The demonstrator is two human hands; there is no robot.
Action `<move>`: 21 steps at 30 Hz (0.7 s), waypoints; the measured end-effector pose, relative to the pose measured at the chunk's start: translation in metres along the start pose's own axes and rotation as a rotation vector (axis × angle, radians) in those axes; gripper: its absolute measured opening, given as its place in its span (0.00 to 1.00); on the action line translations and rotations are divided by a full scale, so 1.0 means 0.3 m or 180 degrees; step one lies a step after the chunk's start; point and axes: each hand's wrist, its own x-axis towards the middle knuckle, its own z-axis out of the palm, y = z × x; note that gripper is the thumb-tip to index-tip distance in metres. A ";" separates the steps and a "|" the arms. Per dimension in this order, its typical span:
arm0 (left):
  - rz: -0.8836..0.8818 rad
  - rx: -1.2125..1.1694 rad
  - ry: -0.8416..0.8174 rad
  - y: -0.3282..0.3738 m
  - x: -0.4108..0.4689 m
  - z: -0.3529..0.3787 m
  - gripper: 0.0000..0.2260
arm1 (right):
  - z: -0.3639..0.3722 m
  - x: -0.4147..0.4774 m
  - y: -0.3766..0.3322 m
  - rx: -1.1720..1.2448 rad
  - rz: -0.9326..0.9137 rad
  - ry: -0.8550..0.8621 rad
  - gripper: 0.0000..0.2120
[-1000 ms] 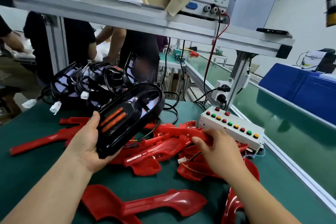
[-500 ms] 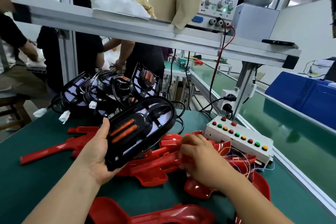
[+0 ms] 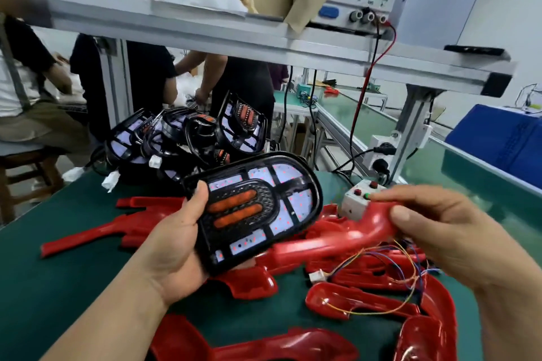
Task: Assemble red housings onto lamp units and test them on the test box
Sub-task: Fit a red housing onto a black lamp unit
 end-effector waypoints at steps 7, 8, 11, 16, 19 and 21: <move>0.0270 0.0482 -0.0014 -0.030 -0.011 0.039 0.28 | 0.167 0.045 0.022 -0.1515 -0.0078 0.0002 0.11; 0.0296 0.0494 -0.0008 -0.030 -0.012 0.038 0.28 | 0.171 0.044 0.027 -0.1533 -0.0047 0.0029 0.11; 0.0296 0.0489 0.0018 -0.030 -0.012 0.034 0.25 | 0.170 0.040 0.036 -0.1058 0.0102 0.0090 0.10; 0.0245 0.0514 0.0032 -0.039 -0.011 0.033 0.24 | 0.200 0.031 0.064 -0.0992 0.0215 0.0081 0.09; 0.0309 0.0512 0.0072 -0.045 -0.010 0.032 0.24 | 0.233 0.028 0.093 -0.1183 0.0326 0.0358 0.08; 0.0376 0.0515 0.0057 -0.050 -0.011 0.031 0.23 | 0.245 0.028 0.103 -0.1291 0.0309 0.0659 0.05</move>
